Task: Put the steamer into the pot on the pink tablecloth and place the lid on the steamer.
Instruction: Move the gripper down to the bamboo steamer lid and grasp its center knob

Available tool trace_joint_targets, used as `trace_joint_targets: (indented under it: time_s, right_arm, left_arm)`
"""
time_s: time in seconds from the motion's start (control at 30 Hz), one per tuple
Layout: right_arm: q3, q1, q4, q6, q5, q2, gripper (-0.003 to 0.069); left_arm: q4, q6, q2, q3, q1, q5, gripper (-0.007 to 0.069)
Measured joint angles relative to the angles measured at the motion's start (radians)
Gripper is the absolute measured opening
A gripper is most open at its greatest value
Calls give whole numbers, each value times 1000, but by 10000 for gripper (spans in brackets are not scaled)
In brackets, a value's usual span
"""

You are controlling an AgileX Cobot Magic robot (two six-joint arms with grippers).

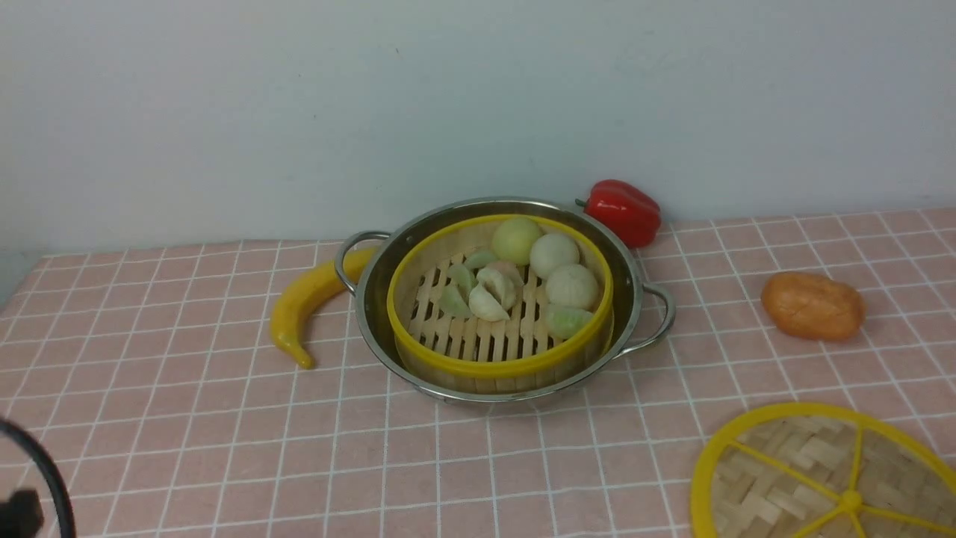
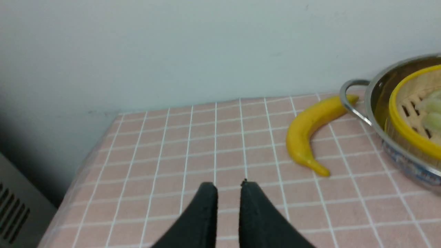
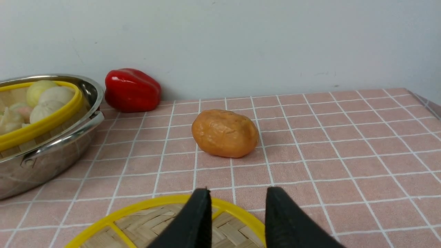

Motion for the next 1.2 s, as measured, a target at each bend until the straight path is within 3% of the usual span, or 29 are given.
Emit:
trace_joint_targets:
  time_s: [0.17,0.3,0.6,1.2]
  right_arm:
    - [0,0,0,0,0,0,242]
    - [0,0,0,0,0,0,242]
    - [0,0,0,0,0,0,242]
    - [0,0,0,0,0,0,242]
  left_arm:
    - [-1,6,-178,257,21,-93,107]
    - [-1,6,-260,336,21,-121,117]
    - [-17,6,-379,339,21,-55,118]
    - [-23,14,-387,339,21,-54,149]
